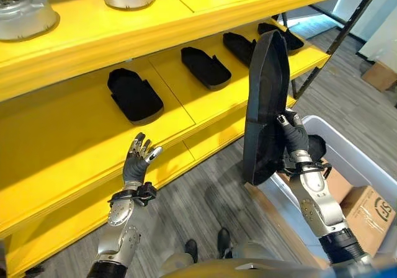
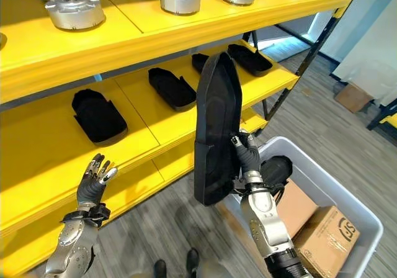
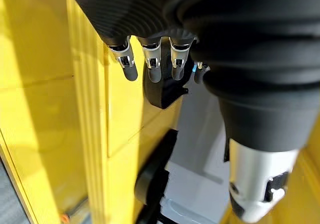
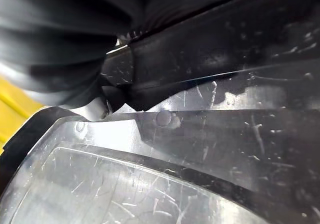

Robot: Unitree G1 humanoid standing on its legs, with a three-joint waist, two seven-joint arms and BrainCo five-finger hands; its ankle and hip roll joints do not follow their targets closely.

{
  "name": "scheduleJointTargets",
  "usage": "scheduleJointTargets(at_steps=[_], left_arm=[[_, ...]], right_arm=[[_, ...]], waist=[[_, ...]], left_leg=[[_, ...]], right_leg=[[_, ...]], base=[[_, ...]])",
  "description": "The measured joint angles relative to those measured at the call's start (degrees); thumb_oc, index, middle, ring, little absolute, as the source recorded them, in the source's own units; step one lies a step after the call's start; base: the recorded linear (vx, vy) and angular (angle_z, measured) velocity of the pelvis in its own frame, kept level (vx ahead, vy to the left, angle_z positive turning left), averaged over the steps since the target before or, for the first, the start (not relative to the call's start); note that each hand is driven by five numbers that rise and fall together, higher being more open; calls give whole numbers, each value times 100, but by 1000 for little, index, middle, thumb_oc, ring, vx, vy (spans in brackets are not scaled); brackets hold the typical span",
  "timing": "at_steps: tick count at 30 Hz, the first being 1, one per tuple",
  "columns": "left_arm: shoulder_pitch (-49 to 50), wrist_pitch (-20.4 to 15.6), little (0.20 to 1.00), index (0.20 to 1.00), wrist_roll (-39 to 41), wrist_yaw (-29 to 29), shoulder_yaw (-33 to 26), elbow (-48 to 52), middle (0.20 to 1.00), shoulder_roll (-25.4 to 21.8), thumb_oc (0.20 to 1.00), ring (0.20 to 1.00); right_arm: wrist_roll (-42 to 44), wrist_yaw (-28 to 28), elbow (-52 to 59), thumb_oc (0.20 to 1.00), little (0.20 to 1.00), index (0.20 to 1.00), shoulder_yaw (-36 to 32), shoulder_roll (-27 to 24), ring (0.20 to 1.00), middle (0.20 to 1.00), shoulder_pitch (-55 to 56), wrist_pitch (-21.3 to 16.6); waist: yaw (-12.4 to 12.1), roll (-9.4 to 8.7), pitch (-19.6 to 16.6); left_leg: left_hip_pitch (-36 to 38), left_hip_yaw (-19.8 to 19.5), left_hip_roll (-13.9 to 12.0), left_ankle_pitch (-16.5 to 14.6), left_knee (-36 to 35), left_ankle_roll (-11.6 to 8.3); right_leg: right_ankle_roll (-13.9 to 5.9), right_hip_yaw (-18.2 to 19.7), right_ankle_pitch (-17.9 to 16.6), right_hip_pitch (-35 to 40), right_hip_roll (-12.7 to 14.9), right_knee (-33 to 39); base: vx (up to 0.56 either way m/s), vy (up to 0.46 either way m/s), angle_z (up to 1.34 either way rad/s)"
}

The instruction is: Move parts from the plastic box to the shelf.

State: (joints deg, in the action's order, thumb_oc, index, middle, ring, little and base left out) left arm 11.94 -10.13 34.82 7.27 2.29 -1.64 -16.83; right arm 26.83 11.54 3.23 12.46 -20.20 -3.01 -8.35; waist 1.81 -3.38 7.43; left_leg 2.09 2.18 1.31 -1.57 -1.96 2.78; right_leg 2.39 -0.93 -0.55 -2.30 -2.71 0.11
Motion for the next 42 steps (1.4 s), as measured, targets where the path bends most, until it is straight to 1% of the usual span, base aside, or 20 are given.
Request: scheduleJointTargets(at_steps=[3, 6, 8, 9, 10, 11, 12, 13, 15, 16, 17, 19, 20, 21, 22, 26, 29, 32, 35, 42], left_arm=[[317, 14, 1000, 1000, 2, -96, -2, 73, 1000, 58, 1000, 1000], [220, 27, 1000, 1000, 8, -112, 45, 56, 1000, 54, 1000, 1000], [-10, 39, 1000, 1000, 29, -133, 241, 49, 1000, 40, 1000, 1000], [-98, 42, 1000, 1000, 38, -195, 326, 44, 1000, 45, 1000, 1000], [-117, 52, 1000, 1000, 41, -241, 333, 46, 1000, -7, 1000, 1000], [-121, 56, 1000, 1000, 46, -237, 319, 42, 1000, -28, 1000, 1000], [-236, 77, 1000, 1000, 56, -220, 319, 40, 1000, -157, 1000, 1000], [-375, 80, 1000, 1000, 64, -195, 329, 38, 1000, -193, 1000, 1000], [-658, 80, 1000, 1000, 93, -178, 335, 10, 1000, -166, 1000, 1000], [-752, 77, 1000, 1000, 190, -156, 334, 10, 1000, -159, 1000, 1000], [-964, 76, 1000, 1000, 415, -52, 360, -20, 1000, -70, 1000, 1000], [-1109, 72, 1000, 1000, 630, 20, 580, -54, 1000, 227, 1000, 1000], [-1205, 75, 1000, 1000, 652, 16, 714, -59, 1000, 109, 1000, 1000], [-1229, 71, 1000, 1000, 668, 21, 719, -56, 1000, -62, 1000, 1000], [-1261, 88, 1000, 1000, 672, 17, 747, -140, 1000, -212, 1000, 1000], [-1042, 70, 1000, 1000, 826, 10, 725, -124, 1000, -525, 1000, 1000], [-807, 70, 1000, 1000, 907, 15, 468, -117, 1000, -774, 1000, 1000], [-764, 72, 1000, 1000, 904, 13, 447, -35, 1000, -698, 1000, 1000], [-863, 75, 1000, 1000, 902, 16, 448, -29, 1000, -655, 1000, 1000], [-814, 70, 1000, 1000, 900, 109, 165, -17, 1000, -602, 1000, 1000]], right_arm=[[114, -1, 13, 200, 200, 200, -144, -31, 200, 200, 257, -13], [119, -10, 16, 200, 200, 200, -172, -98, 200, 200, 277, -20], [116, -7, 22, 200, 200, 200, -273, -183, 200, 200, 312, -17], [116, 4, 22, 200, 200, 200, -283, -246, 200, 200, 296, -17], [117, -2, 29, 200, 200, 200, -264, -189, 200, 200, 258, -17], [117, -8, 44, 200, 200, 200, -277, -139, 200, 200, 243, -23], [117, 35, 39, 200, 200, 200, -295, -33, 200, 200, 223, -28], [117, 76, 30, 200, 200, 200, -314, -7, 200, 200, 203, -94], [137, 202, -92, 200, 200, 200, -281, -28, 200, 200, -16, -140], [176, 239, -121, 200, 200, 200, -265, -24, 200, 200, -111, -140], [184, 260, -133, 200, 200, 200, -206, -28, 200, 200, -218, -140], [233, 324, -134, 200, 200, 200, -147, -100, 200, 200, -221, -139], [254, 361, -198, 200, 200, 200, -87, 28, 200, 200, -216, -177], [344, 387, -208, 200, 200, 200, 101, 184, 200, 200, -174, -165], [341, 360, -196, 200, 200, 200, 123, 338, 200, 200, -97, -157], [337, 320, -199, 200, 200, 200, 149, 424, 200, 200, 103, -108], [344, 207, -425, 200, 200, 200, 230, 434, 200, 200, -189, -105], [524, 177, -686, 200, 200, 200, 491, 445, 200, 200, -349, -7], [619, -12, -715, 200, 200, 200, 797, 439, 200, 200, -390, 94], [709, -244, -897, 200, 200, 200, 1547, 668, 200, 200, -1484, 291]], waist=[[-51, 46, 17], [-122, 142, 101], [-28, 152, 310], [23, 115, 384], [32, 46, 444], [63, -75, 532], [91, -281, 633], [129, -270, 648], [173, -59, 767], [170, 30, 794], [198, 198, 872], [250, 603, 777], [184, 514, 781], [131, 276, 752], [79, 203, 780], [-173, 189, 783], [-321, 15, 798], [-407, -140, 848], [-466, -243, 835], [-949, -361, 802]], left_leg=[[-37, -222, -7, -23, 18, -66], [-327, -354, 57, -80, 402, -175], [-608, -484, 160, -14, 836, -338], [-645, -310, 156, -163, 983, -400], [-874, 158, -168, -420, 1704, -316], [-900, 116, -608, -492, 1893, -333], [-1003, -105, -1292, -492, 2019, -478], [-1152, -184, -1871, -396, 1929, -629], [-1208, -707, -2546, -69, 1404, -1111], [-1135, -916, -2669, 19, 1100, -1135], [-1113, -618, -2757, 44, 905, -1126], [-1109, 409, -2745, -43, 777, -900], [-1090, 637, -2533, 347, 804, -1311], [-1106, 635, -2126, 362, 780, -1331], [-1218, 414, -1808, 352, 850, -1325], [-1239, -110, -1250, 59, 1234, -991], [-1254, -106, -1040, -64, 1386, -890], [-1339, -99, -1002, -317, 1701, -956], [-1537, -137, -1007, -398, 1921, -946], [-1825, -289, -972, -395, 2032, -953]], right_leg=[[37, -201, -172, 327, -22, 512], [12, -392, -141, 271, 16, 473], [107, -729, -63, 272, 207, 327], [210, -886, -47, 255, 301, 278], [332, -907, 91, 172, 353, 138], [296, -859, 232, 20, 425, -158], [241, -953, 253, -177, 522, -446], [151, -1006, 346, -393, 521, -690], [-26, -1039, 655, -835, 571, -1456], [-116, -1002, 815, -1038, 659, -1816], [-316, -988, 967, -1155, 846, -2165], [-696, -1028, 1053, -1146, 1195, -2349], [-869, -928, 1028, -1133, 1432, -2430], [-757, -824, 926, -1093, 1753, -2292], [-853, -845, 599, -833, 2012, -1974], [-751, -888, -122, -254, 2402, -1781], [-919, -1106, -66, 53, 2335, -1078], [-1017, -1101, -131, 301, 2296, -677], [-1016, -1159, -130, 294, 2289, -632], [-1068, -1455, 10, 302, 2277, -458]], base=[[-23, -77, 35], [-87, -22, 51], [-57, 39, 82], [-7, 61, 54], [-18, 117, 39], [-60, 269, 21], [-83, 359, 13], [-56, 375, 16], [-21, 314, 12], [7, 335, 6], [14, 346, 22], [23, 364, 40], [56, 341, 42], [86, 303, 73], [92, 217, 109], [69, 183, 92], [59, 127, 14], [50, 98, -4], [33, 39, 7], [12, -27, 9]])
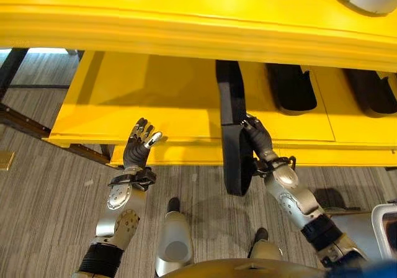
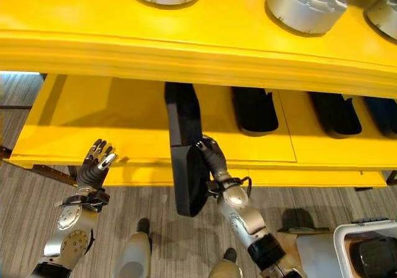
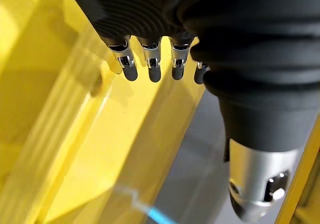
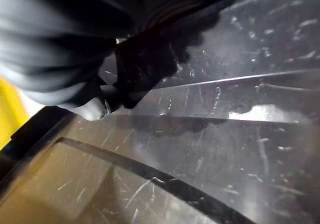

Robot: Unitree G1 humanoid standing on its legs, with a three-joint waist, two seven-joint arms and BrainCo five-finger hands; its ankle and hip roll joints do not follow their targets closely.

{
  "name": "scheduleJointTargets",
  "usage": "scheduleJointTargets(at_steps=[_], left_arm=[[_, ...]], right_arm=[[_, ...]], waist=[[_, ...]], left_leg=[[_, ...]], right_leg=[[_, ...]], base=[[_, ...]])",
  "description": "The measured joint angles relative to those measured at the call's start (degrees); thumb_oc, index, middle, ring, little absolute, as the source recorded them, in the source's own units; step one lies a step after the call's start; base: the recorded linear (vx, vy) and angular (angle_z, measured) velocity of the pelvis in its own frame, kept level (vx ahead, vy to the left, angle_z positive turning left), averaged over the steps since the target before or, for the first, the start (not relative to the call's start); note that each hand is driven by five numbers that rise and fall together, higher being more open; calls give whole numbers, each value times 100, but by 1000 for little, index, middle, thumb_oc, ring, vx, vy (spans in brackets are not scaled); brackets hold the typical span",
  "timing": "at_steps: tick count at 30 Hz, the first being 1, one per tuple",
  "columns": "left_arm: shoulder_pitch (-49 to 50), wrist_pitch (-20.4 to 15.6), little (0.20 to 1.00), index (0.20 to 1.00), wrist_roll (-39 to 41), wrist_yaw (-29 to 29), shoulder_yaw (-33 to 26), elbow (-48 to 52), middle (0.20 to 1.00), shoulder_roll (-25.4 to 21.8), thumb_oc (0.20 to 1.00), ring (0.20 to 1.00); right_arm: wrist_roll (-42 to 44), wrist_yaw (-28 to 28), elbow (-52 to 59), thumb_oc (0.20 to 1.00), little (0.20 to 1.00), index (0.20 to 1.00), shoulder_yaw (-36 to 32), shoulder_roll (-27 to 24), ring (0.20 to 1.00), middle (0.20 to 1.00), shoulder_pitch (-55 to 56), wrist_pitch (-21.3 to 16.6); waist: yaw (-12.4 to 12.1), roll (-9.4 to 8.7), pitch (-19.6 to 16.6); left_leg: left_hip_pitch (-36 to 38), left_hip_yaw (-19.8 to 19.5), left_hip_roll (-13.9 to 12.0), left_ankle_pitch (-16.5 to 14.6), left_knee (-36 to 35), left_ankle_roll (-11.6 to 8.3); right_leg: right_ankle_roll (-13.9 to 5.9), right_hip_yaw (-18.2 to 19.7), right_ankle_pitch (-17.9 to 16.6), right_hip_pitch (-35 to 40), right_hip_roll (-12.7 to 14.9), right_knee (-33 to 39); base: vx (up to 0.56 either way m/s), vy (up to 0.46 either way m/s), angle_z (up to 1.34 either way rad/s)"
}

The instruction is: Move parts from the plastic box to the shelf.

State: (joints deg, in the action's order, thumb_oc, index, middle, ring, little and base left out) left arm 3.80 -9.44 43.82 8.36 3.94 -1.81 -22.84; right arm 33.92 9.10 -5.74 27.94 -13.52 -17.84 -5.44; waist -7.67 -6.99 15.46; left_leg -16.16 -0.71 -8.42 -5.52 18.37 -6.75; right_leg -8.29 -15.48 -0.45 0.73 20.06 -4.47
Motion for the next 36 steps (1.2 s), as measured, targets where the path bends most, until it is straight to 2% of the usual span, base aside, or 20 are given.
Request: scheduleJointTargets(at_steps=[2, 3, 11, 14, 17, 18, 24, 25, 27, 29, 31, 36], left_arm=[[-37, 1, 1000, 1000, 0, 77, -38, 0, 1000, -2, 1000, 1000], [-23, 2, 1000, 1000, 0, 81, -64, 0, 1000, -2, 1000, 1000], [-37, 1, 1000, 1000, 14, 143, -148, 7, 1000, -150, 1000, 1000], [-45, 1, 1000, 1000, 57, 160, -137, 20, 1000, -279, 1000, 1000], [-96, -6, 1000, 1000, 80, 157, 6, 100, 1000, -350, 1000, 1000], [-124, -12, 1000, 1000, 277, 147, 244, 124, 1000, -460, 1000, 1000], [-209, -70, 1000, 1000, 459, 124, 462, 272, 1000, -562, 1000, 1000], [-309, -93, 1000, 1000, 483, 78, 616, 293, 1000, -606, 1000, 1000], [-327, -110, 1000, 1000, 505, 45, 731, 386, 1000, -767, 1000, 1000], [-378, -122, 1000, 1000, 508, 43, 926, 405, 1000, -903, 1000, 1000], [-370, -146, 1000, 1000, 507, 42, 942, 507, 1000, -1061, 1000, 1000], [-377, -236, 1000, 1000, 503, 46, 990, 506, 1000, -1063, 1000, 1000]], right_arm=[[-1, -7, -146, 200, 200, 200, 91, 48, 200, 200, -372, 6], [0, 6, -415, 200, 200, 200, 131, 170, 200, 200, -676, 31], [-55, 267, -1275, 200, 200, 200, 167, 424, 200, 200, -2230, 142], [-149, 541, -1896, 200, 200, 200, -142, 456, 200, 200, -2912, 142], [-155, 798, -2940, 200, 200, 200, -386, 408, 200, 200, -3876, 176], [-155, 1003, -3647, 200, 200, 200, -646, 422, 200, 200, -4527, 176], [-153, 1338, -4152, 200, 200, 200, -922, 235, 200, 200, -5150, 168], [-151, 1387, -4453, 200, 200, 200, -927, 136, 200, 200, -5363, 178], [-149, 1441, -4705, 200, 200, 200, -938, -39, 200, 200, -5496, 178], [-125, 1544, -5430, 200, 200, 200, -992, -317, 200, 200, -5722, 183], [-94, 1595, -5767, 200, 200, 200, -992, -470, 200, 200, -5841, 199], [-87, 1589, -6364, 200, 200, 200, -907, -603, 200, 200, -5887, 240]], waist=[[-63, -46, 18], [-217, -58, 19], [-681, -128, 59], [-769, -127, 65], [-796, -10, 205], [-838, 158, 320], [-887, 421, 672], [-881, 527, 744], [-895, 610, 813], [-909, 757, 956], [-917, 808, 1020], [-857, 898, 1094]], left_leg=[[-133, -126, 27, 73, 1, -5], [-208, -220, 38, 111, 4, -11], [-304, -468, 87, 128, 38, -10], [-386, -534, 120, 114, 89, -2], [-535, -620, 148, 89, 313, -16], [-645, -647, 146, 3, 508, 8], [-948, -740, 240, -133, 1003, 99], [-1046, -767, 270, -223, 1122, 163], [-1277, -780, 345, -240, 1329, 189], [-1459, -832, 463, -304, 1526, 281], [-1630, -873, 468, -295, 1605, 272], [-1691, -829, 461, -274, 1592, 261]], right_leg=[[-37, -107, 99, 20, -17, 65], [-101, -169, 155, 42, -38, 65], [-58, -441, 202, 184, -79, 76], [-51, -496, 206, 184, -79, 75], [-51, -563, 206, 166, -90, 37], [-53, -563, 208, 105, -93, -56], [-55, -567, 253, -54, -29, -349], [-72, -565, 341, -141, 25, -538], [-71, -553, 403, -363, 109, -766], [-80, -516, 590, -565, 247, -1109], [-133, -460, 681, -756, 256, -1275], [-176, -345, 683, -934, 274, -1363]], base=[[20, -38, 33], [35, -51, 36], [24, -22, 17], [-12, -5, 15], [-73, 16, 9], [-91, 19, -1], [-79, 33, 6], [-76, 42, 11], [-110, 52, 10], [-115, 44, 17], [-69, 36, 5], [-42, 28, -5]])
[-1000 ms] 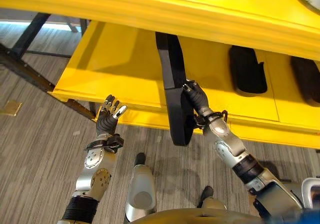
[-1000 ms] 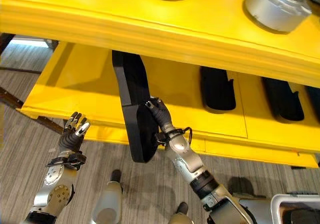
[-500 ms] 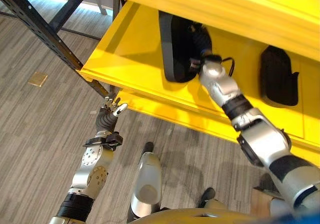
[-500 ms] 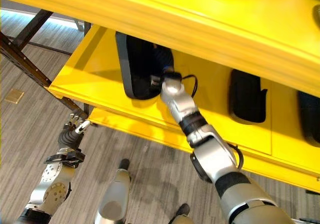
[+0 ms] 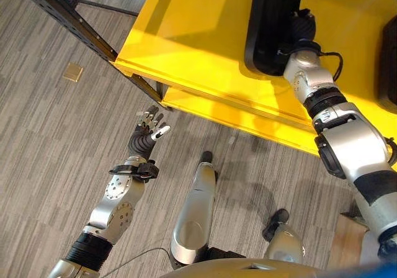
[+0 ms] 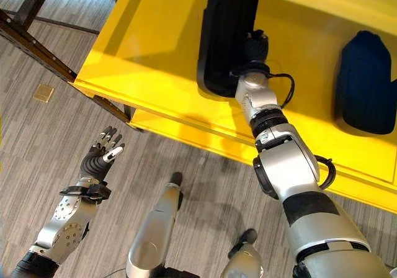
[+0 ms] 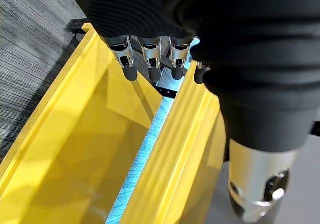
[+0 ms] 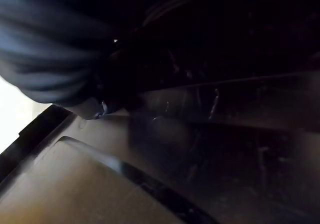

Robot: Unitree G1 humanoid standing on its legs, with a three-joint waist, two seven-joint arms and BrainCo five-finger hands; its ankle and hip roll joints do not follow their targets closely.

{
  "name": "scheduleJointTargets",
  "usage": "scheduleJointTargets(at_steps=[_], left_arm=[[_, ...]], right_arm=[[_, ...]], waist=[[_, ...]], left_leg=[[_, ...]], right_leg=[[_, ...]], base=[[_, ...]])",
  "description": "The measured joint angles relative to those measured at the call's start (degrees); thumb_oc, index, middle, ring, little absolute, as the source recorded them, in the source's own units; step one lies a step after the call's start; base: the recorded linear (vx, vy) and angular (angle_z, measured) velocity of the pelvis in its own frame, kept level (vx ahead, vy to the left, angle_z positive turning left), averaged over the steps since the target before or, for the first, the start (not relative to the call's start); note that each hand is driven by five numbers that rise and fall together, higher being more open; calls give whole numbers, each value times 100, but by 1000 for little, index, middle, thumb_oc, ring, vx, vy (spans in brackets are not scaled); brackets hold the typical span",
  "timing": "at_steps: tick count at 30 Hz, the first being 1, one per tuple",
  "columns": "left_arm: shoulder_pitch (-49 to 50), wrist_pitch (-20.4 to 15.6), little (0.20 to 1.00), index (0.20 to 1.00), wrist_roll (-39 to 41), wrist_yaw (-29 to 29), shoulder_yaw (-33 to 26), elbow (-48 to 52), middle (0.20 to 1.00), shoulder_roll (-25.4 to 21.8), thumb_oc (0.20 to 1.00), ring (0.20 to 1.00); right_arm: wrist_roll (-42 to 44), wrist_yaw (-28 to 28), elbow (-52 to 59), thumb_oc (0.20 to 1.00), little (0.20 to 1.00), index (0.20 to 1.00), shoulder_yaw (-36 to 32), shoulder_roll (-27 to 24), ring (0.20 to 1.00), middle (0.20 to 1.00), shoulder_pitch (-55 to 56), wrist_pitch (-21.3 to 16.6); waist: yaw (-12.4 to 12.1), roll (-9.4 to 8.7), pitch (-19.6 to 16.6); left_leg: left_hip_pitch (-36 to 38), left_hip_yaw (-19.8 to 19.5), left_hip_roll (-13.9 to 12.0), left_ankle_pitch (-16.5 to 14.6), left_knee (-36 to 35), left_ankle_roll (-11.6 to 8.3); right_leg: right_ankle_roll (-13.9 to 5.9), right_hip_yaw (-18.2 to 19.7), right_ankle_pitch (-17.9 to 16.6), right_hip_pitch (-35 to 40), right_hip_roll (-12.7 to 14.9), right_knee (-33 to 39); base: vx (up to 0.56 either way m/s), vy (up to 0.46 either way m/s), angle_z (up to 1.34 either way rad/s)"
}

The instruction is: Move parts from the plastic box to the shelf.

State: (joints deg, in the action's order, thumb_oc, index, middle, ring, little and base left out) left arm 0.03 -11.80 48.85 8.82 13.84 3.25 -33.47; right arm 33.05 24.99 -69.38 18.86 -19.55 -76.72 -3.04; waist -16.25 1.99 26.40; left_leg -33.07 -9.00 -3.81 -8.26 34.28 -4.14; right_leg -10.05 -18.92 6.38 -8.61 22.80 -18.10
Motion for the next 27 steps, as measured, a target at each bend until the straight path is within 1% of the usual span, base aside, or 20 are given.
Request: scheduleJointTargets(at_steps=[1, 5, 10, 18, 22, 27], left_arm=[[-39, -16, 1000, 1000, 0, 1, 49, 0, 1000, -1, 1000, 1000], [-128, -47, 1000, 1000, 0, 0, 195, 1, 1000, -1, 1000, 1000], [-175, -50, 1000, 1000, 1, 4, 331, 0, 1000, 1, 1000, 1000], [-243, -98, 1000, 1000, 3, 28, 412, 0, 1000, 1, 1000, 1000], [-253, -104, 1000, 1000, 5, 28, 419, 0, 1000, 0, 1000, 1000], [-239, -105, 1000, 1000, 6, 28, 439, 0, 1000, 0, 1000, 1000]], right_arm=[[-1, -1, -90, 200, 200, 200, 66, -25, 200, 200, -26, 10], [-66, -11, -269, 200, 200, 200, 213, -148, 200, 200, -39, 56], [-71, -11, -278, 200, 200, 200, 197, -181, 200, 200, -58, 56], [-84, -7, -626, 200, 200, 200, 210, -265, 200, 200, -351, 91], [-145, -3, -714, 200, 200, 200, 211, -526, 200, 200, -446, 141], [-123, 5, -920, 200, 200, 200, 196, -533, 200, 200, -446, 139]], waist=[[2, 17, 9], [7, 26, 13], [126, 27, 14], [199, 29, 12], [216, 30, 12], [285, 37, 15]], left_leg=[[0, 11, 0, 19, -2, -31], [-7, 59, -11, 28, -15, -47], [-9, 60, -12, 28, -33, -46], [-94, 66, -21, 42, -94, -69], [-176, 59, -14, 52, -27, -68], [-168, 59, -18, 55, -26, -65]], right_leg=[[-3, 20, -1, -19, 2, -2], [-5, 81, -1, -91, 11, -1], [-6, 85, 0, -108, 12, -12], [-39, 115, 47, -232, 15, -42], [-43, 116, 43, -290, 21, -77], [-48, 130, 45, -294, 20, -95]], base=[[-25, 10, -11], [-20, 6, -6], [0, 0, 0], [-5, 3, -1], [-13, -3, 3], [-2, -2, -1]])
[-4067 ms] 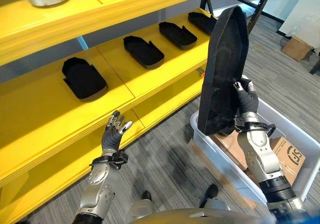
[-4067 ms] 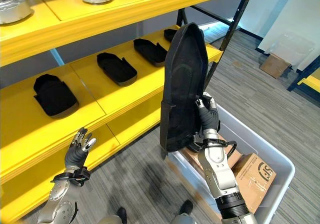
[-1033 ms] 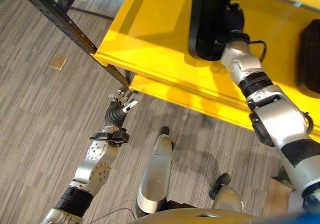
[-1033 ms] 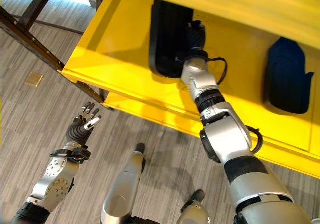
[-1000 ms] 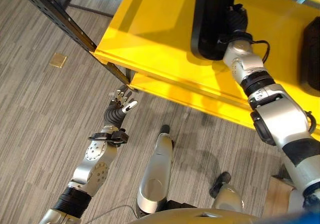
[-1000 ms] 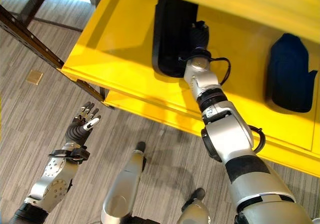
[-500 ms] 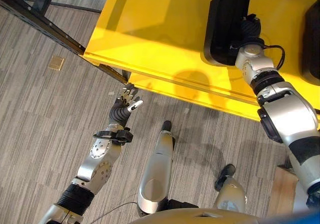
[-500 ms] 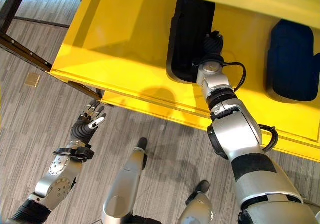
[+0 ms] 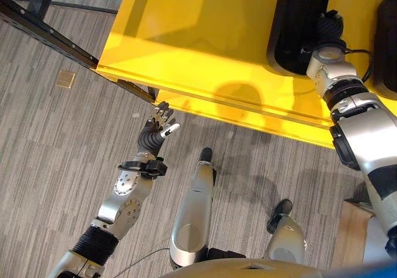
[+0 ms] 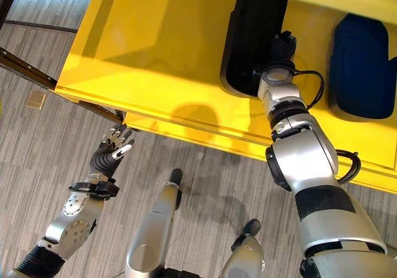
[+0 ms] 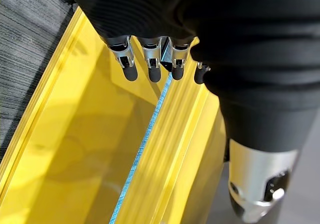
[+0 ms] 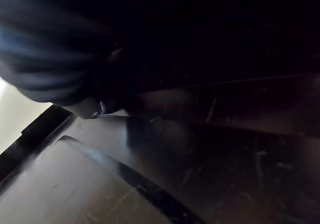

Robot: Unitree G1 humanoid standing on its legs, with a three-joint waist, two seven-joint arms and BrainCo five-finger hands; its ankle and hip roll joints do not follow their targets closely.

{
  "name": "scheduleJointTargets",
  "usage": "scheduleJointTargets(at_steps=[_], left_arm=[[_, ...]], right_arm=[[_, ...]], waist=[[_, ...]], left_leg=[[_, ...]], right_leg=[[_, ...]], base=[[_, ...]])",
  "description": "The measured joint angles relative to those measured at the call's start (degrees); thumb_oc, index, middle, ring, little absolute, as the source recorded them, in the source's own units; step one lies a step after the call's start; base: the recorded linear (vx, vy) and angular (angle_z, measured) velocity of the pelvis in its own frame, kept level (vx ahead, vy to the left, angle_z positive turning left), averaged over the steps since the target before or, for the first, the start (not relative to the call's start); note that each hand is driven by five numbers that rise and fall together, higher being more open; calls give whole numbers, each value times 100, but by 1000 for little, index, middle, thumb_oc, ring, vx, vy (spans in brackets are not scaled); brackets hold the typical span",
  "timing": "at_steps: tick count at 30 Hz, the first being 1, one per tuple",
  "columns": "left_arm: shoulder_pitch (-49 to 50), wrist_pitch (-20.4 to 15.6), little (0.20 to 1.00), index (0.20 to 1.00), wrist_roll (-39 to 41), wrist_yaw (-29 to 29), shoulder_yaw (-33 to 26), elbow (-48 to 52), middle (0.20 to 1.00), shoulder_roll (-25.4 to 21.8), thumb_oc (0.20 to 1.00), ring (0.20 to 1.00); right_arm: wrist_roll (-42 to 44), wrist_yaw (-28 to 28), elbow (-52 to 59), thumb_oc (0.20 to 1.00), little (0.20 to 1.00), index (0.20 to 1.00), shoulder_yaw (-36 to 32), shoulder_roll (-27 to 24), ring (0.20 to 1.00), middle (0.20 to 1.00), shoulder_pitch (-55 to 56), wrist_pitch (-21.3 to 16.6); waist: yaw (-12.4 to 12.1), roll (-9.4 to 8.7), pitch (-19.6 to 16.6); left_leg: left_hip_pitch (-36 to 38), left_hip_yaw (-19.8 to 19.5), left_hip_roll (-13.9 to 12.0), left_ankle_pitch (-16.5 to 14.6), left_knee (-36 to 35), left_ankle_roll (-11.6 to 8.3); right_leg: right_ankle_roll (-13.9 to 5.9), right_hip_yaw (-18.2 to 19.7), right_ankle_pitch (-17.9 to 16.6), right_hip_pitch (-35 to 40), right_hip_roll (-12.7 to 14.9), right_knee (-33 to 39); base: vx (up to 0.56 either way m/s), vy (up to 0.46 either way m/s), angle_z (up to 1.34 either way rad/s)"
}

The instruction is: Move parts from the plastic box to the shelf.

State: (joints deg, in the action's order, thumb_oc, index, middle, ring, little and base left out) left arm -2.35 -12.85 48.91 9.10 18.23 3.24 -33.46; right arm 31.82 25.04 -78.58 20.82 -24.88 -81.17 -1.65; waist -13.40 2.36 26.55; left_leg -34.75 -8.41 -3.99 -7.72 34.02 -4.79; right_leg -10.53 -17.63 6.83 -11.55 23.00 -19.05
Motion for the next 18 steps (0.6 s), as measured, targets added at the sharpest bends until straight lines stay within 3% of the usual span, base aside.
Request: scheduleJointTargets(at_steps=[11, 13, 14, 18], left_arm=[[-1, -29, 1000, 1000, 2, 0, 93, 0, 1000, -4, 1000, 1000], [-29, -30, 1000, 1000, 1, 1, 93, 0, 1000, -4, 1000, 1000], [-34, -30, 1000, 1000, 2, 1, 93, 0, 1000, -4, 1000, 1000], [-34, -33, 1000, 1000, 2, 4, 92, 0, 1000, -4, 1000, 1000]], right_arm=[[47, 49, -122, 200, 200, 200, 22, -110, 200, 200, -239, 0], [47, 44, -122, 451, 451, 451, 21, -110, 451, 451, -240, 0], [49, 43, -122, 1000, 1000, 1000, 12, -109, 1000, 1000, -240, 1], [49, 44, -125, 1000, 1000, 1000, 9, -103, 1000, 1000, -244, 5]], waist=[[-17, 88, 44], [-16, 88, 44], [-15, 89, 44], [-15, 89, 44]], left_leg=[[-12, -6, 2, 141, -185, -29], [-10, -5, 3, 141, -181, -29], [-10, -5, 3, 141, -177, -29], [-9, -6, 3, 142, -163, -28]], right_leg=[[-20, -5, 9, -87, 3, 1], [-21, -4, 9, -85, 3, 0], [-23, -4, 8, -84, 3, -2], [-31, -1, 3, -80, 4, -7]], base=[[-2, -4, 2], [0, 0, 0], [0, 0, 0], [0, 0, 0]])
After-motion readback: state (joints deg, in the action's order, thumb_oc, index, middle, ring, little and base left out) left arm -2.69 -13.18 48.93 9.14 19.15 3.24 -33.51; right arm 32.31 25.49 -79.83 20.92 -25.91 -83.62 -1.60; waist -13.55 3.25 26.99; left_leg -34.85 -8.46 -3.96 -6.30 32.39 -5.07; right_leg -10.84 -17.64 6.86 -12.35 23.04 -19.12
